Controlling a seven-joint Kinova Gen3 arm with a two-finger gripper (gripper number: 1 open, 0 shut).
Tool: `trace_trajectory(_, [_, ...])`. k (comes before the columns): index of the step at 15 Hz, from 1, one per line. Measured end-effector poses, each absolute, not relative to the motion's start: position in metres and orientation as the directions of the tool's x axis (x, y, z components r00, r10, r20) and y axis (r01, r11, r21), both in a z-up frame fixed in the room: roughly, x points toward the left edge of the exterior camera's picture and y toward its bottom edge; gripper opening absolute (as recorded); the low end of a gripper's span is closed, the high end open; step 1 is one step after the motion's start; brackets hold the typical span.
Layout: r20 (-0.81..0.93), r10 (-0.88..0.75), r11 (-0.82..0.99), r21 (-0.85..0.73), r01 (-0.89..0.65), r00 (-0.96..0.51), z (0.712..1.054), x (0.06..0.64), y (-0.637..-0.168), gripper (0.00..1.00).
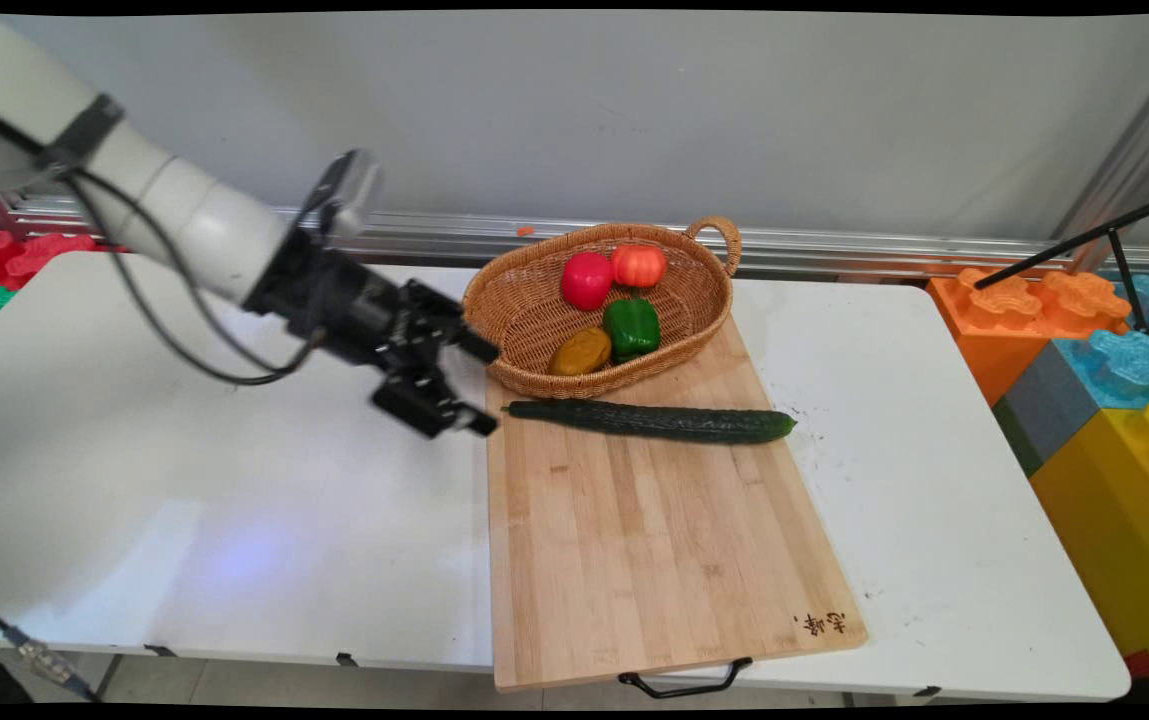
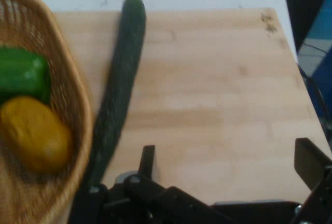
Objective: Pick up the cucumber from the cutting board
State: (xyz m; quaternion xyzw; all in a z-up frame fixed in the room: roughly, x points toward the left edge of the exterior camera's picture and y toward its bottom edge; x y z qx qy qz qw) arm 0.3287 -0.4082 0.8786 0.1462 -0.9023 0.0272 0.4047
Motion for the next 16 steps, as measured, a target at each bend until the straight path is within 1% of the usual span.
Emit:
trace_trajectory(3, [0.738,-0.227,0.950,0.023,-0.312,-0.636,0.888,0.287,-0.425,1.00])
trace_trajectory(5, [0.734,-0.208,0.946,-0.017,-0.325,-0.646,0.888,0.260,-0.439,1.00])
trace_trajectory(9, [0.720,-0.184,0.939,-0.073,-0.336,-0.670,0.875,0.213,-0.466,1.00])
trace_trajectory(12, [0.704,-0.164,0.938,-0.105,-0.330,-0.692,0.857,0.175,-0.483,1.00])
trace_trajectory(16, [0.682,-0.131,0.939,-0.146,-0.310,-0.719,0.840,0.142,-0.495,1.00])
